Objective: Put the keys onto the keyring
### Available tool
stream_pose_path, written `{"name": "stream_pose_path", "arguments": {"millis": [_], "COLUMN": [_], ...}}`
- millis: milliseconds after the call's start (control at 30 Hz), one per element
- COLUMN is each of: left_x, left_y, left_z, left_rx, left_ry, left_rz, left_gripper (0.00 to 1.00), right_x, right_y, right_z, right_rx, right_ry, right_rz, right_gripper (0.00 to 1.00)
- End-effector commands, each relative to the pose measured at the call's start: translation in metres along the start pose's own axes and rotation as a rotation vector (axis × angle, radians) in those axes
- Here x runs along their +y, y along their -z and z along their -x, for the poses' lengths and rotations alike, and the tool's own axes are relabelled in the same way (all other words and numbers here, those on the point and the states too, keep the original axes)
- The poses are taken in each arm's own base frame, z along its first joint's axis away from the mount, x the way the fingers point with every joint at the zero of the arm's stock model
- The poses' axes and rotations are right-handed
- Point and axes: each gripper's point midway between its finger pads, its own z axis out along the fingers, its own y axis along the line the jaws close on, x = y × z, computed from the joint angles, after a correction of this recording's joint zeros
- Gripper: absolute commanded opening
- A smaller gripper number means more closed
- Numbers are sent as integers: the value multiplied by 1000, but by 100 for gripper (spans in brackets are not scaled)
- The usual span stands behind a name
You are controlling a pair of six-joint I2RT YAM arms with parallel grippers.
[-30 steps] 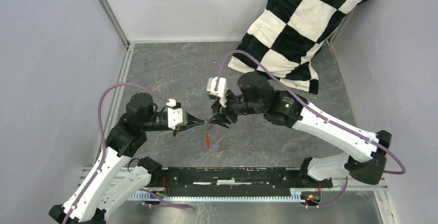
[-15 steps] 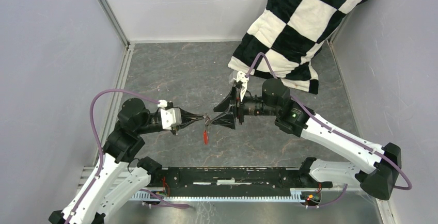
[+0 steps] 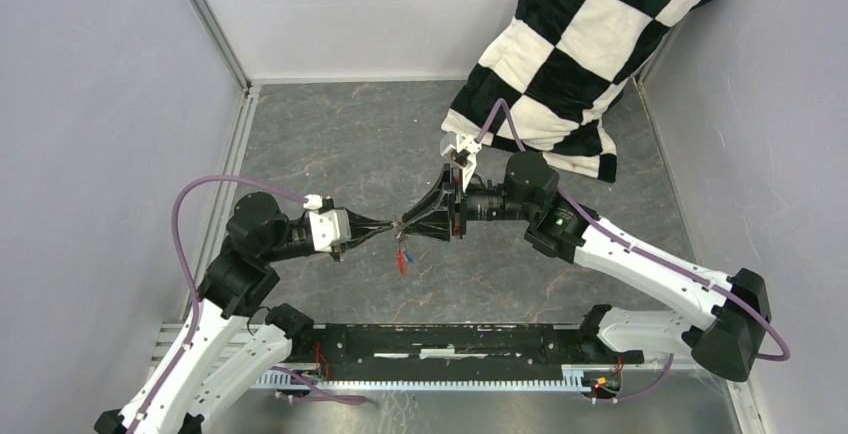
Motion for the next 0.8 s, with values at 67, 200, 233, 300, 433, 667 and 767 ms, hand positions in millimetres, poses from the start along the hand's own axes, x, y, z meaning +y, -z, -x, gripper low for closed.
{"name": "stream_pose_path", "arguments": {"millis": [67,200,233,300,433,667,767], "left_x": [6,6,6,6,6,5,5], "left_y": [2,2,2,2,2,3,3], "left_z": [15,17,18,18,20,22,24], "left_rx": [-43,-46,-48,-50,-54,-58,-63], "left_ry": [-61,-70,-73,-75,-85,-91,-97], "left_rz": [23,21,20,19,20,15,14], "left_gripper": [2,2,2,2,2,2,2], "right_x": [1,-1,-2,-3,-4,-5,-5], "right_y": [-1,-2,-2,-2,-1,1,1], "right_z": [4,0,0,-3,-4,-10,-13], "right_rx": [-17,-2,0,7,15,30,37], "right_ry": [11,7,8,8,16,17,16], "right_rz": [12,5,3,1,-5,-11,-3], "right_gripper": [32,19,17,11,2,0,0]}}
